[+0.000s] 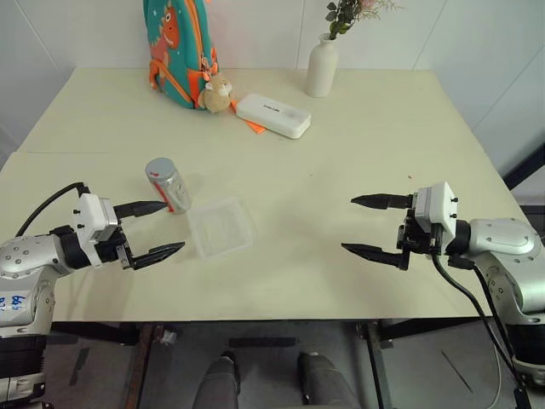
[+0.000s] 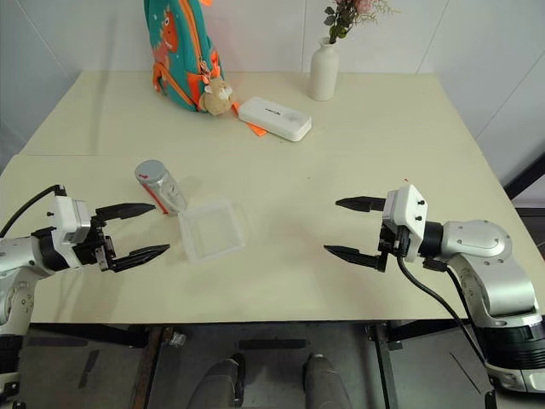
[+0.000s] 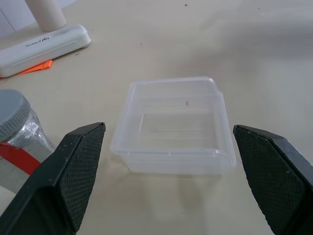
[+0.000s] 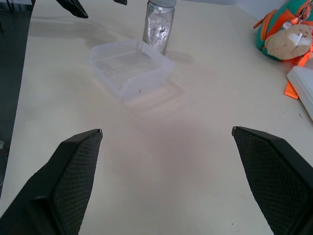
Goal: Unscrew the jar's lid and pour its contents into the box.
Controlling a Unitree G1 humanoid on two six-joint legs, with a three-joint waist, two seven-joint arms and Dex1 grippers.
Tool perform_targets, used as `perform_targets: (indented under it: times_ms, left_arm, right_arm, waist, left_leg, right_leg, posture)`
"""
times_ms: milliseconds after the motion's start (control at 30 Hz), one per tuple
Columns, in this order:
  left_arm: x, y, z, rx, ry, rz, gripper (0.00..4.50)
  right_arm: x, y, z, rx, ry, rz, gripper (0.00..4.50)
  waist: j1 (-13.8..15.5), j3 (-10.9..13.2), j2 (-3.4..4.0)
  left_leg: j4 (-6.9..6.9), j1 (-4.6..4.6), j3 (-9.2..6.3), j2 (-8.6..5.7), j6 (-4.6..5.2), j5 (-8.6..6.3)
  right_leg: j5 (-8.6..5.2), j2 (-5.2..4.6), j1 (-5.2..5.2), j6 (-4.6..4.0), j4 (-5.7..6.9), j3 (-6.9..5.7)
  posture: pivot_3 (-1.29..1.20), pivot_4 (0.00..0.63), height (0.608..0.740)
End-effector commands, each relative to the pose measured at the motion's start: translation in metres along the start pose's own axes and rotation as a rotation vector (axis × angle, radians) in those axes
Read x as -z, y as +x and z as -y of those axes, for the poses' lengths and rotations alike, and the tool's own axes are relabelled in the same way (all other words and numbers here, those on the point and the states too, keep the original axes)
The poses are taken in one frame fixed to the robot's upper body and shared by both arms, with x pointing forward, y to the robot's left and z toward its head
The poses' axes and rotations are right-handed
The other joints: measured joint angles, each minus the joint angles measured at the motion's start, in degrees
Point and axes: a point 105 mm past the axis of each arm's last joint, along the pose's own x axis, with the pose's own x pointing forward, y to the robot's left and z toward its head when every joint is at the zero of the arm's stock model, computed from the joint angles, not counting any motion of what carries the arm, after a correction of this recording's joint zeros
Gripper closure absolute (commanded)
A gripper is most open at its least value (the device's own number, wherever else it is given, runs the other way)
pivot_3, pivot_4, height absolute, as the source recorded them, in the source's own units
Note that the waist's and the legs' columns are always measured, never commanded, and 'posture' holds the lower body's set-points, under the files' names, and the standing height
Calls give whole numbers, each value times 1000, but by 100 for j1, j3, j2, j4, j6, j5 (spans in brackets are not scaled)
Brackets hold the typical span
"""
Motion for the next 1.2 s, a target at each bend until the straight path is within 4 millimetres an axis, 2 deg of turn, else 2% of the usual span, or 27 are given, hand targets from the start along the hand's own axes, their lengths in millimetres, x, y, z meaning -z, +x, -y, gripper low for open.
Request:
perform_targets:
  times_ms: [33,200,267,333,400,533,633,733,933,1200]
  left_arm:
    - [-6,-6,0,-33,43,4,24]
    - [0,-14,8,-138,20,7,24]
    - [7,-22,6,-262,2,6,24]
    - [16,-31,-2,-470,-27,5,24]
    - [15,-34,-7,-648,-3,26,24]
    - [13,-20,-8,-842,-82,104,24]
    - [17,4,-9,-876,-142,143,24]
    - [22,19,-15,-883,-155,149,24]
    - [21,30,-43,-893,-143,161,24]
    - [23,55,-57,-822,-160,187,24]
  right_arm:
    - [-3,0,8,23,-24,30,0]
    - [0,10,10,13,-21,58,0]
    - [-4,18,9,-3,-23,87,0]
    - [-14,28,10,-16,-16,139,0]
    - [-22,37,10,-25,-14,183,0]
    - [-37,51,7,-39,-22,247,0]
    - [-50,60,4,-48,-28,293,0]
    - [-53,65,2,-52,-36,303,0]
    - [-58,71,-4,-60,-45,315,0]
    - [-64,72,-10,-27,-49,336,0]
  waist:
    - [-6,0,0]
    - [-11,0,1]
    - [-18,1,1]
    - [-18,1,2]
    - [-2,1,1]
    - [63,-1,-3]
    - [146,-1,-3]
    - [149,-4,-7]
    - [134,-4,-6]
    - [151,-4,-6]
  left_leg:
    - [1,0,0,0,0,0]
    - [0,0,0,0,0,0]
    - [0,1,0,1,0,0]
    - [2,1,0,1,0,0]
    - [8,2,-2,1,0,0]
    - [37,-2,-10,-2,0,0]
    - [58,-2,-10,-10,2,1]
    - [64,-1,-10,-10,5,5]
    - [63,-1,-10,-10,6,9]
    - [52,-5,-10,-11,2,6]
  right_leg:
    - [0,0,0,0,1,0]
    - [0,-1,0,1,2,2]
    - [0,-1,0,1,2,3]
    - [1,0,0,1,5,4]
    - [2,0,0,3,12,5]
    - [7,2,8,12,21,2]
    - [13,0,11,20,33,5]
    - [20,3,13,18,35,5]
    - [22,5,10,17,36,5]
    - [18,4,6,20,33,5]
  posture:
    - [0,150,740]
    - [0,150,740]
    - [0,150,740]
    - [0,150,740]
    - [0,150,740]
    - [0,150,740]
    - [0,150,740]
    - [0,150,740]
    - [0,150,740]
    - [0,150,740]
